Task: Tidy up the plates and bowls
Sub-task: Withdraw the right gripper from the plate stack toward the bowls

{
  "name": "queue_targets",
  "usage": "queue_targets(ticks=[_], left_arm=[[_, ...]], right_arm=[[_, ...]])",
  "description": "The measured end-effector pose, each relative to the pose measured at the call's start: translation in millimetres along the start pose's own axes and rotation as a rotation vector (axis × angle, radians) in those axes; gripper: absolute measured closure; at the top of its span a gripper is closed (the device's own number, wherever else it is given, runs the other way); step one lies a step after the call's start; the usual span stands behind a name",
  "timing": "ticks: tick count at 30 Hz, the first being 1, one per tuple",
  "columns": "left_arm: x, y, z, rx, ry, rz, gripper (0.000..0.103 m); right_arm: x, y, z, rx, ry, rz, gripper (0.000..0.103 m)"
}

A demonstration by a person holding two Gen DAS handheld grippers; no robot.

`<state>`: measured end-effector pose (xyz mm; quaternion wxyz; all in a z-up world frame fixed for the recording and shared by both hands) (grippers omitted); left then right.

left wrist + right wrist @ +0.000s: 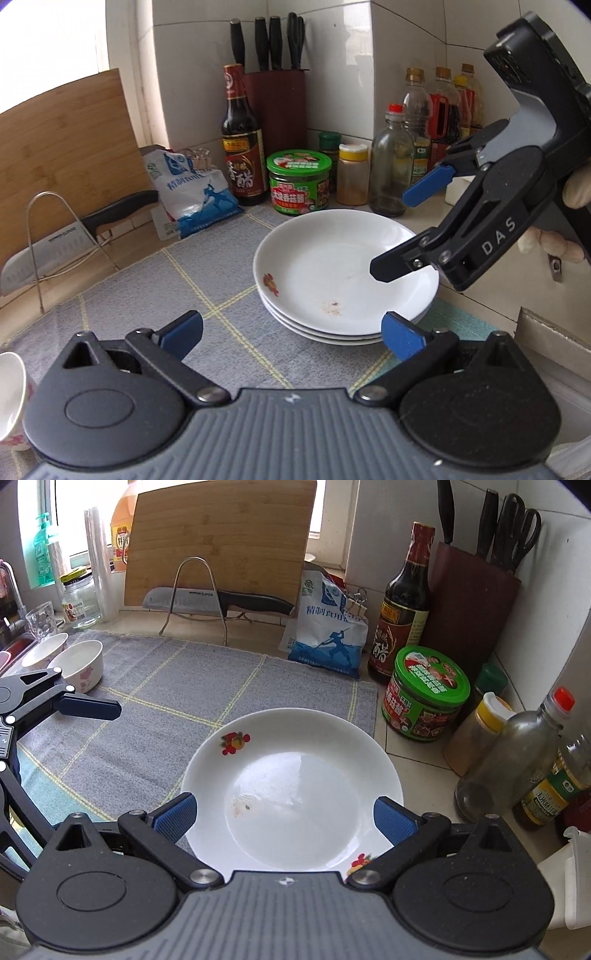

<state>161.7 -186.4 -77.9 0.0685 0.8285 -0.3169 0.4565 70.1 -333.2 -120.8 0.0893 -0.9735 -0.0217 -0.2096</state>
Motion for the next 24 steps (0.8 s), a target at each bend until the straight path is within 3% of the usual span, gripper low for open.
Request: queue_targets(ticks=[5,11,24], left_arm=[[-7,-28,-28,0.087,0.036,-0.060,0.001],[-30,-68,-57,0.162,0.017,-0.156,0.001],[-102,-169,-119,0.345,-0.065,-0.211,0.001]], right_arm=[[8,-25,0,-0.018,0.071,-0.001,0.000],[11,-64,9,-0.043,0.117,-0.051,0.000],[24,-199,56,0.183,0.102,-0.141,0.000]])
Point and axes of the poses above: each gripper's, at about its wrist camera, not at the fingertips, and z roughly the way its jaws point, y to its right, x to its top, the point moved 9 cm from there along z, roughly the way its jaws point, and after that the axes turned 9 degrees about x, right-handed, at the moved point
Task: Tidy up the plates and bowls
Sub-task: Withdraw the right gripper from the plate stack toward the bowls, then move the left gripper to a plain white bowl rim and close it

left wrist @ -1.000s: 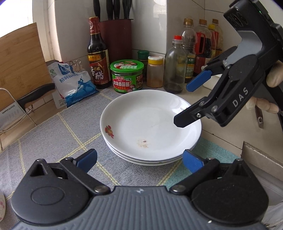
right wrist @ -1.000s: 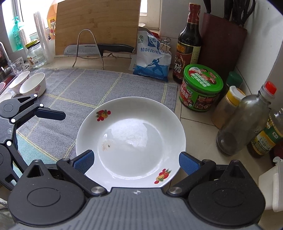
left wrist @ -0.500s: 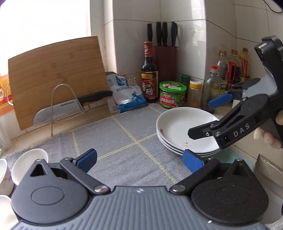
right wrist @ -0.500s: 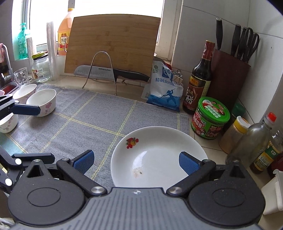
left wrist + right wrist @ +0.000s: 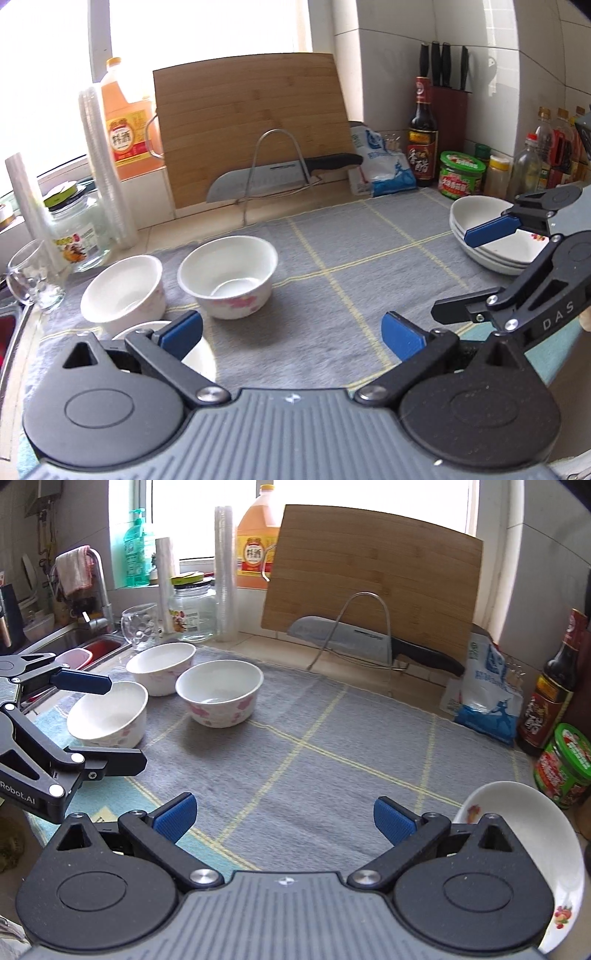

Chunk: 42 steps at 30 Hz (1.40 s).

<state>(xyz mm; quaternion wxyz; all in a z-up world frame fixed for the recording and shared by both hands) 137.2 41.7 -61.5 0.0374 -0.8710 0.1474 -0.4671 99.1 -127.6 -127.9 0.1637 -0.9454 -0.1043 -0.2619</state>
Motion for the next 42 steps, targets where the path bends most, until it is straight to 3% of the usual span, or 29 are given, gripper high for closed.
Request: queue_targets(ticks=[7,15,26,32,42], left_arm=[[-26,-61,-1,0.061,-0.068,-0.005,0.001],[-40,-110,19,0.069,-0.149,-0.031,0.001],[-43,-116,52,-0.005,-0.194,0.045,0.003],[-45,-117,63,-0.023,-0.220,0.067,0.013],[-49,-120,74,-0.070,-0.263,0.055,0.030]], right_arm=[[11,-59,40,0.109,-0.023,-0.041,0.000],[17,-110,73,0.136,-0.028,-0.106,0.000],[27,-153,100,0.183,-0.014,-0.172,0.000],[29,-161,116,0.179,-0.028,-0.204,0.003],[32,-167,127,0.189,-0.034,-0.238,0.021]])
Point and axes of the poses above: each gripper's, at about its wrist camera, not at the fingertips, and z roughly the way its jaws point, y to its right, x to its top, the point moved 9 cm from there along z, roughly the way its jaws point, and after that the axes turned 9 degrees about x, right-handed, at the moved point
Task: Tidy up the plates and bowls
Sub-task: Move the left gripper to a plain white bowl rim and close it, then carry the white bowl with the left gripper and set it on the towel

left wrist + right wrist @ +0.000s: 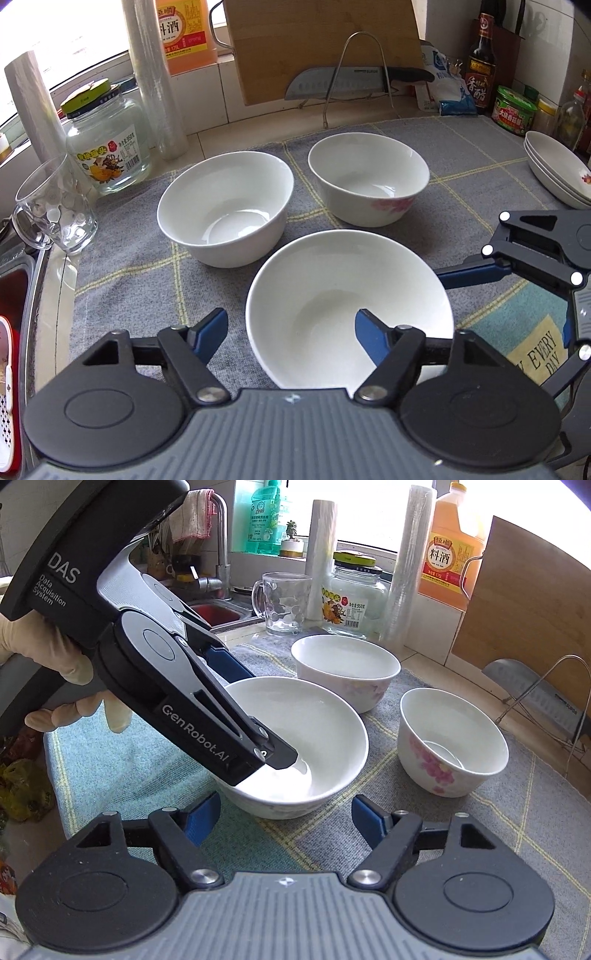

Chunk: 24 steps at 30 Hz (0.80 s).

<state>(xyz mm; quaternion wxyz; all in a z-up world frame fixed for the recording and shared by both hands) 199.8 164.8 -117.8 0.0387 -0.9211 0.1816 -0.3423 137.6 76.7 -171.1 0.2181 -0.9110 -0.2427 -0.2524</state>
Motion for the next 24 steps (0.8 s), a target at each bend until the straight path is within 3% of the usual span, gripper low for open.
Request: queue_targets(ticks=[10,24], left_arm=[[3,5,4,-0.057,-0.011,0.004,0.042],[9,17,-11,-0.082,0.009,0.017,0.042]], right_arm=[[6,-2,4,0.012,0.007,-0.025,0.025],[5,0,-18,-0.004,0.006,0.002,0.025]])
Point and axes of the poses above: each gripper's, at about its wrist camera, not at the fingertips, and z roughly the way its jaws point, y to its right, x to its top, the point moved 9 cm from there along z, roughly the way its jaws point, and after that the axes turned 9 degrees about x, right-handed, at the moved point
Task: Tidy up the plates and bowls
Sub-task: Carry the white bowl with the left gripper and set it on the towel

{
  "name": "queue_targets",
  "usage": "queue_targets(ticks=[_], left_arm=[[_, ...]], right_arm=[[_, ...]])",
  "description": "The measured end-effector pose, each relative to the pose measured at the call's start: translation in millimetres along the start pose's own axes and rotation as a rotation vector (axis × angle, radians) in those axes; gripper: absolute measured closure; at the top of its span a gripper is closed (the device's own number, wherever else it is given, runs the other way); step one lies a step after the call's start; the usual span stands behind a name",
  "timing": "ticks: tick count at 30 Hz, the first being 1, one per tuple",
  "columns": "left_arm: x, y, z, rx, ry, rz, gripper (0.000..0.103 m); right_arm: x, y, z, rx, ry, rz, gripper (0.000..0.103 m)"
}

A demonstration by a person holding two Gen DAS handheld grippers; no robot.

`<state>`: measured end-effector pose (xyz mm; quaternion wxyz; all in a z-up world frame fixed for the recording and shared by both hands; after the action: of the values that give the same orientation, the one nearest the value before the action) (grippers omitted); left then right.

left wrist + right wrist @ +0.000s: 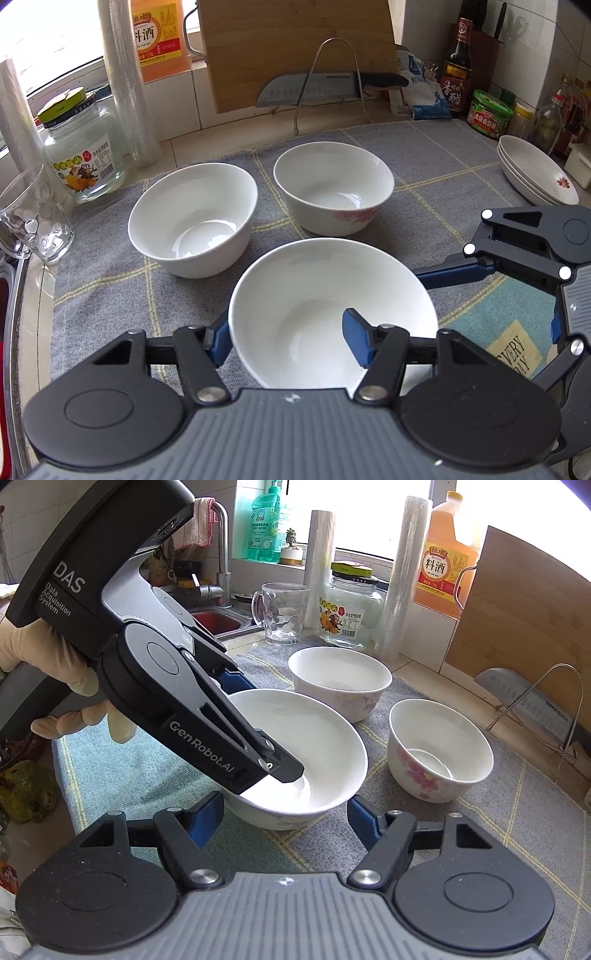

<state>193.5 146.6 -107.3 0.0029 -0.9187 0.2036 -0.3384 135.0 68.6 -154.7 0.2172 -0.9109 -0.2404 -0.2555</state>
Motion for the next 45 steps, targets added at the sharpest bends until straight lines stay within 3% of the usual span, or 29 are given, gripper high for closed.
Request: queue_targets(ticks=[25,45], left_arm=[[26,113,-5,-0.161,0.058,0.145,0.042],[34,151,18,-0.219,0.049,0.168,0.042]], right_arm=[[-62,38,-77,-0.175,-0.037,0.120,0.025],[-90,65,-90,-0.230,-0.077,0.182,0.025]])
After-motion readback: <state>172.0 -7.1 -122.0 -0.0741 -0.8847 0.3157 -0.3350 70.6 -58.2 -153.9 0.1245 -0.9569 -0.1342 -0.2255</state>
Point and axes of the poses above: each gripper's, at about its wrist camera, not at the fingertips, and z roughly the way its jaws point, y to its right, x to its top, the point moved 9 cm from there along z, roughly the way its jaws point, and after that the axes turned 9 degrees about x, right-handed, at the moved point
